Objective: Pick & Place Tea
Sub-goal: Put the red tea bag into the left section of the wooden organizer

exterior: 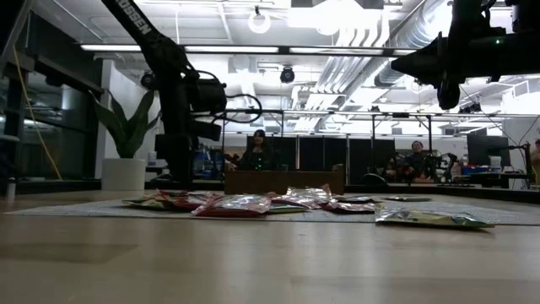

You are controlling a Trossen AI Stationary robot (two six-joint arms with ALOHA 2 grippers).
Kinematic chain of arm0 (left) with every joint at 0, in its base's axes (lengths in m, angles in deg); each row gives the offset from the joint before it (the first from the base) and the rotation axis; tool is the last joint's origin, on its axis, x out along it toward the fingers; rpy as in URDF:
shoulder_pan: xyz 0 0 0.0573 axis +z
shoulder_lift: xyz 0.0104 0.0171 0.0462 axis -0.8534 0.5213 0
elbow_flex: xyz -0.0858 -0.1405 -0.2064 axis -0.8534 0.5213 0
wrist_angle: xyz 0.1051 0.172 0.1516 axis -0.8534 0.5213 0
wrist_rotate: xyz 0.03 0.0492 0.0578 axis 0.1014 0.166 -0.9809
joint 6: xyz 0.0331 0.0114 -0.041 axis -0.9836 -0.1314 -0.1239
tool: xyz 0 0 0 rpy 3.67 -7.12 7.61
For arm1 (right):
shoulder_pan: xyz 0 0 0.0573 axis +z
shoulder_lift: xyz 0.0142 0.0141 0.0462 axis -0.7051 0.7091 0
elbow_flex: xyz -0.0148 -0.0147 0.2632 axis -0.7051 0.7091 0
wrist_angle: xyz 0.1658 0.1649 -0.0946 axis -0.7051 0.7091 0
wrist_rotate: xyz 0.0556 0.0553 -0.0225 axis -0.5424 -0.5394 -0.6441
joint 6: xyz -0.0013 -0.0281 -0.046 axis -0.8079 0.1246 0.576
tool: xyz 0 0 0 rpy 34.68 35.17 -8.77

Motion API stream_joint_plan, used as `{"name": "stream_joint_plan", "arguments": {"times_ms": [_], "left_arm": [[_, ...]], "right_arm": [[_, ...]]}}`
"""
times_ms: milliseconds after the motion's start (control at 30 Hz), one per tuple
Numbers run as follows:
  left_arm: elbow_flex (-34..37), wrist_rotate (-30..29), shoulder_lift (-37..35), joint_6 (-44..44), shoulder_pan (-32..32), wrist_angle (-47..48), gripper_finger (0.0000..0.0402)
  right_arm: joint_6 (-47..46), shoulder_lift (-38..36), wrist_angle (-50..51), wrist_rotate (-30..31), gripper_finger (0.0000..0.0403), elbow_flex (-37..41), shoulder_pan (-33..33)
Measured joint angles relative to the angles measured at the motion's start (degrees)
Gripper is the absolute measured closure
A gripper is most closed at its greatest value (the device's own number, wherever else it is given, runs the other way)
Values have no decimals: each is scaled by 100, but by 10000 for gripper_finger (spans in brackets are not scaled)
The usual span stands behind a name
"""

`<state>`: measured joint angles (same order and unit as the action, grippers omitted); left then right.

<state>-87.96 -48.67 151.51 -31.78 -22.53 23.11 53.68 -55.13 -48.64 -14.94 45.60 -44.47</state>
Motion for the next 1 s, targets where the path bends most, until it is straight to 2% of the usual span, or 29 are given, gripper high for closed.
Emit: {"name": "stream_joint_plan", "arguments": {"times_ms": [633,767,1000], "left_arm": [[-4,289,134,227,185,51,191],[-4,353,134,303,225,94,215],[0,455,136,305,225,107,292]], "right_arm": [[0,0,2,1,402,0,0],[0,0,0,1,402,0,-1],[0,0,1,0,402,0,0]]}}
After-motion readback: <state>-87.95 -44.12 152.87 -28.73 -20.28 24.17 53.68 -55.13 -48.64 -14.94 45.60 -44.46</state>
